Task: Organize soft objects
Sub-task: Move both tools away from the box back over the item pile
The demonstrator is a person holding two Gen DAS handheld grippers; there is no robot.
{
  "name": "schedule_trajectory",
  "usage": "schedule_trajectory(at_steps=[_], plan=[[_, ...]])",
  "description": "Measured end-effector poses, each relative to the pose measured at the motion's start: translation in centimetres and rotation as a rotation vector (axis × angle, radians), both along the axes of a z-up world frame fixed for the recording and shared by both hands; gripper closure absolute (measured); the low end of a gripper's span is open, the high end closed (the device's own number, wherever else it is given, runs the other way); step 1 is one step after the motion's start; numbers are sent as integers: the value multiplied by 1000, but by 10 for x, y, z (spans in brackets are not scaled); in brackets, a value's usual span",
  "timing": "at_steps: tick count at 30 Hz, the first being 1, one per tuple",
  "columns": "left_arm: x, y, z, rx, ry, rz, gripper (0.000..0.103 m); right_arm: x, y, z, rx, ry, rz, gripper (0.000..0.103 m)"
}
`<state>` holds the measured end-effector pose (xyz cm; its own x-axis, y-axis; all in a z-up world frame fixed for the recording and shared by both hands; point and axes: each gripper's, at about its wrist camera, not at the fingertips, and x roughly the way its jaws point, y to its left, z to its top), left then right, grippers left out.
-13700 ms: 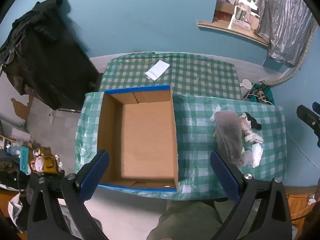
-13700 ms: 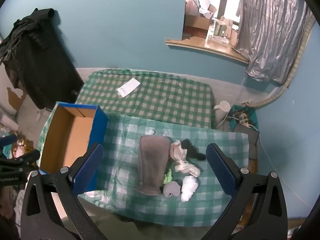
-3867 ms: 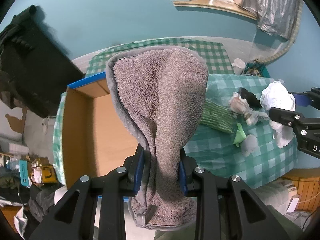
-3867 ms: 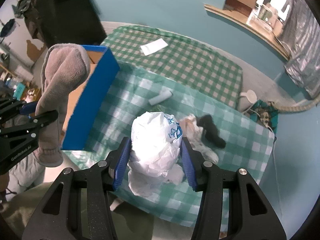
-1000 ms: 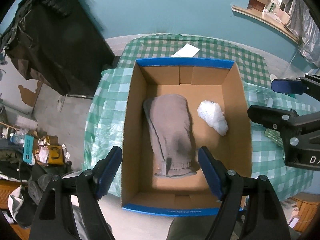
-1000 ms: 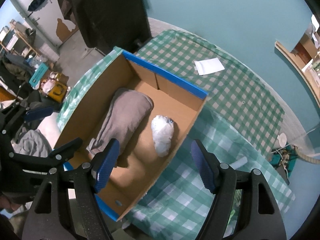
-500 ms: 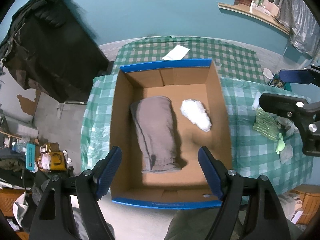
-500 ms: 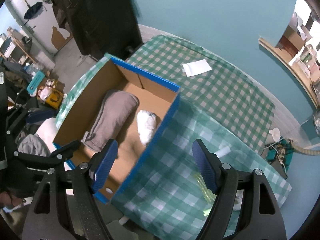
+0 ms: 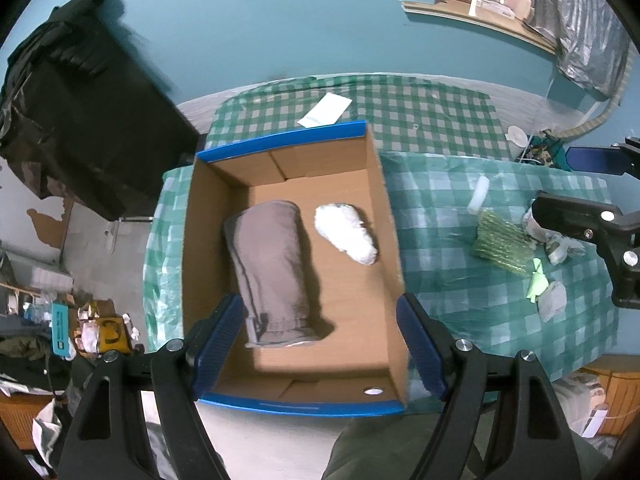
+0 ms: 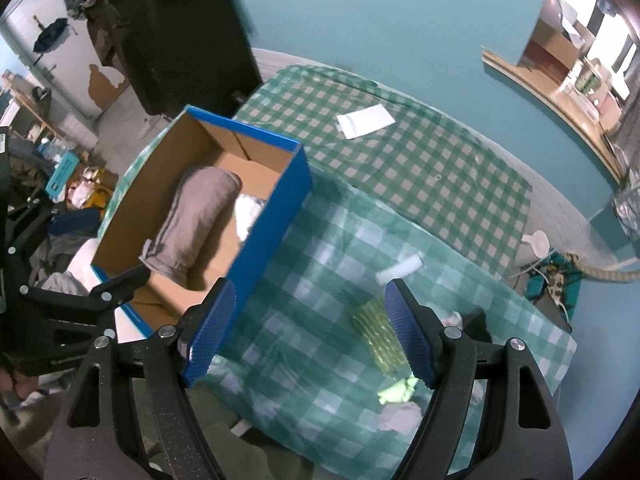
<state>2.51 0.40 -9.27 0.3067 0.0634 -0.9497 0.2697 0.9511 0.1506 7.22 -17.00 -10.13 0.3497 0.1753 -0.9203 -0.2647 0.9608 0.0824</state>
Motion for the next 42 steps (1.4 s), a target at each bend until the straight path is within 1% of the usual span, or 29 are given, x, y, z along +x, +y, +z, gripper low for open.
schedule_trajectory(at_steps=[11, 18, 30, 36, 42], plan=[[-6, -38, 2, 4, 1, -57, 23, -18, -49, -5, -2, 20, -55, 25], [-12, -68, -5, 18, 8, -103, 23, -26, -78, -14, -5, 37, -98, 25], [-18, -117, -27, 25, 49, -165, 23, -47, -134, -37, -32, 70, -149, 25], [-17, -130, -41, 28, 84, -160, 23, -56, -159, -52, -44, 82, -163, 25], [-16, -139, -58, 29, 127, -150, 23, -60, -174, -68, -48, 91, -151, 25]])
